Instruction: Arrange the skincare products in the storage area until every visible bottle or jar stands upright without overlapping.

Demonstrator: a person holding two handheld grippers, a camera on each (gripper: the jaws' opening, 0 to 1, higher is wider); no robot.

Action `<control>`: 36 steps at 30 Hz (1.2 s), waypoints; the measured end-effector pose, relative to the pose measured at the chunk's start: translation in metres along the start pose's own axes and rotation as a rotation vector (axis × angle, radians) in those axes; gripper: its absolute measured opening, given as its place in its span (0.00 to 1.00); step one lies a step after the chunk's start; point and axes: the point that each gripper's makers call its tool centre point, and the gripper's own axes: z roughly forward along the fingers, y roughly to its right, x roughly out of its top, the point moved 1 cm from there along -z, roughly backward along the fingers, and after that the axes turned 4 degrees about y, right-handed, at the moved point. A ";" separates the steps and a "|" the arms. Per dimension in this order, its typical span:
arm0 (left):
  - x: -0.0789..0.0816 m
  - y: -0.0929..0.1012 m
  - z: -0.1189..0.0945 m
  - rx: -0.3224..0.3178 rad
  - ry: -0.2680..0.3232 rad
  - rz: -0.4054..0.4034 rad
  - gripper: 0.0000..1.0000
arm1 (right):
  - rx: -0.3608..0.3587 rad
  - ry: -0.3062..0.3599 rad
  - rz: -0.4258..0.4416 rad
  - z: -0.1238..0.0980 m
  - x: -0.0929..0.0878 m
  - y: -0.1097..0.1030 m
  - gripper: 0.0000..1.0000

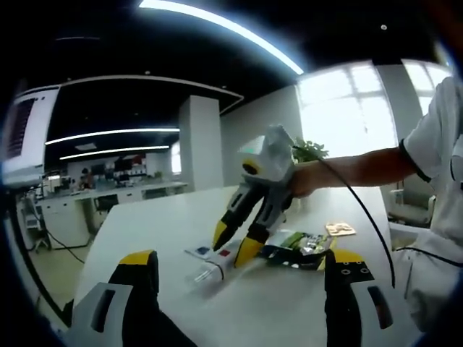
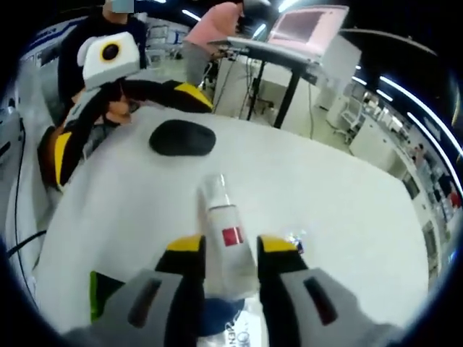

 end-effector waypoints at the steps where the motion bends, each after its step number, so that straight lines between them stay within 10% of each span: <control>1: -0.001 0.000 0.000 0.002 -0.002 0.001 0.97 | 0.006 -0.005 0.002 0.001 -0.001 0.000 0.27; 36: 0.004 -0.005 -0.001 0.021 0.022 0.008 0.96 | 0.086 -0.030 -0.002 0.031 0.018 -0.017 0.25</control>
